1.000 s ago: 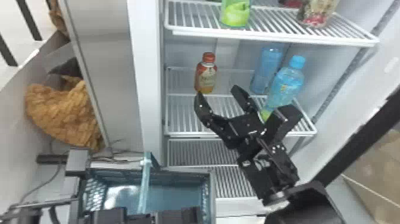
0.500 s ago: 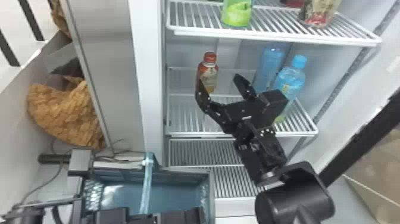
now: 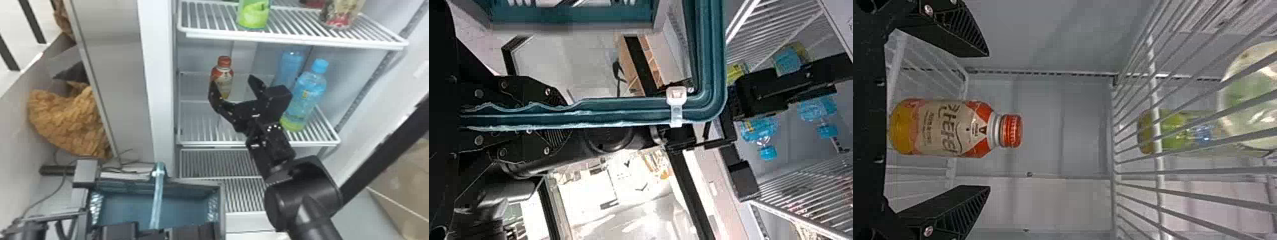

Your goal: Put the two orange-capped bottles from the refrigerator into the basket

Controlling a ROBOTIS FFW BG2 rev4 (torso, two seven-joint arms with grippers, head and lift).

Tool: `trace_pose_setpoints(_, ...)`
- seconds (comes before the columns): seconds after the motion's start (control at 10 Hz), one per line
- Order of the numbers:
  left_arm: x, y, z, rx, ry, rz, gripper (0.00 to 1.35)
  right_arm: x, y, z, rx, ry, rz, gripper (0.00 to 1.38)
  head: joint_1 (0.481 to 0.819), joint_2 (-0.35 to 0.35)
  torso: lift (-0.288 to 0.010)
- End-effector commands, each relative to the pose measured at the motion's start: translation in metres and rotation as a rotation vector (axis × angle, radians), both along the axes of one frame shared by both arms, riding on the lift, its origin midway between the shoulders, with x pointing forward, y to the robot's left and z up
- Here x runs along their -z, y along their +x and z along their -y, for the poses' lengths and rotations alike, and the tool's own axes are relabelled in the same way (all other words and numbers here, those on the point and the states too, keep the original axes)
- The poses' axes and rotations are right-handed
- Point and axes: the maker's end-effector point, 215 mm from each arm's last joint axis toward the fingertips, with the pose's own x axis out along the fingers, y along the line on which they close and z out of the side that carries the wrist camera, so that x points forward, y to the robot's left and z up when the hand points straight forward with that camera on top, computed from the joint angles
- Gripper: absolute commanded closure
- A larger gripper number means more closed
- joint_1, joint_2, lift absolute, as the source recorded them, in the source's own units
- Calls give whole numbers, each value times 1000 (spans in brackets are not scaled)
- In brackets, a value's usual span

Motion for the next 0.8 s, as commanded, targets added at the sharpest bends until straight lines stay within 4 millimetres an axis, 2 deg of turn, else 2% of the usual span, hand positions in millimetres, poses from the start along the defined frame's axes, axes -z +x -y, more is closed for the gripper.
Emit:
trace_pose_setpoints(0.0, -1, 0, 1, 2, -2, 3, 1144, 4, 12, 4, 12, -4, -1, 104, 695, -152, -288)
trace_pose_setpoints(0.3, -2, 3, 0, 1, -2, 5, 1144, 14, 29, 7, 28, -9, -14, 104, 695, -155, -288)
trace_pose_setpoints(0.7, -4, 4, 3, 9, -5, 11, 1144, 24, 59, -8, 27, -49, -28, 101, 695, -145, -288)
